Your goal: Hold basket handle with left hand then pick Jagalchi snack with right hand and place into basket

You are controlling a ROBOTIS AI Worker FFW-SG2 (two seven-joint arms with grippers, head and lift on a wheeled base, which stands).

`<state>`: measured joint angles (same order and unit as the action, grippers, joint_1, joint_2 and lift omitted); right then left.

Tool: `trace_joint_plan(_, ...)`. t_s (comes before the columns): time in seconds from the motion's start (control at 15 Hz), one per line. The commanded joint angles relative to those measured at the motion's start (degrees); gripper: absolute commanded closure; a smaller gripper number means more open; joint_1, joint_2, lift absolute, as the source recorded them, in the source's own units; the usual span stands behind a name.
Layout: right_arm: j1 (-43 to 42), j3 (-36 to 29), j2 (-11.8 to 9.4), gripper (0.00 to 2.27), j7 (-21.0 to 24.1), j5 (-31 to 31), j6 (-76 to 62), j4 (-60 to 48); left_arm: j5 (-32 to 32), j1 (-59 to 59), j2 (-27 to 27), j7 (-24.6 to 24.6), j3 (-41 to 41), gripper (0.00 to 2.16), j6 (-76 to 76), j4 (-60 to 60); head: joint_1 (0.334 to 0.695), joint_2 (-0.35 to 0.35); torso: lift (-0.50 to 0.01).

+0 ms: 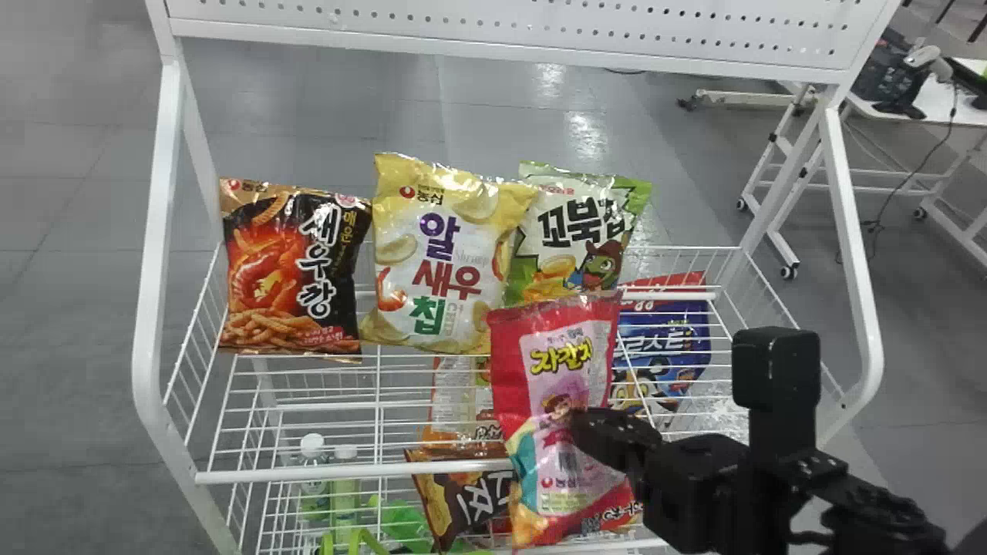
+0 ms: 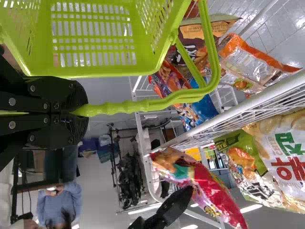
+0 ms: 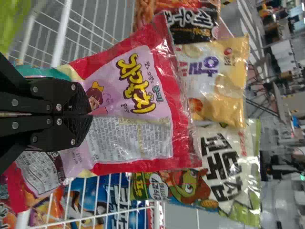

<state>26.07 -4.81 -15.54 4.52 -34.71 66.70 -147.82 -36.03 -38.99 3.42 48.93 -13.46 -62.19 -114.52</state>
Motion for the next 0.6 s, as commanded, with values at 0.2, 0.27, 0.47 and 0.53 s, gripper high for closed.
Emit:
trace_joint_plan(0.2, 2.58, -0.38, -0.81, 1.95, 0.40, -3.08, 12.37, -6.69, 0.00, 0.32, 0.01, -0.42, 0.36, 1.81, 0.00, -0.09, 0.695, -0.136, -0.010)
trace_joint_plan(0.27, 2.84, 0.32, -0.81, 1.95, 0.40, -3.00, 13.95, -7.22, 0.00, 0.50, 0.01, -0.50, 0.54, 1.81, 0.00, -0.09, 0.695, -0.133, -0.010)
trace_joint_plan(0.47, 3.28, 2.70, -1.08, 1.95, 0.49, -2.56, 17.11, -7.22, 0.00, 0.76, 0.01, -0.59, 0.54, 1.81, 0.00, 0.00, 0.695, -0.119, -0.010)
trace_joint_plan(0.53, 3.46, 3.58, -1.34, 1.95, 0.49, -1.59, 17.11, -6.78, 0.09, 0.76, 0.01, -0.59, 0.54, 1.81, 0.00, 0.00, 0.695, -0.113, -0.010)
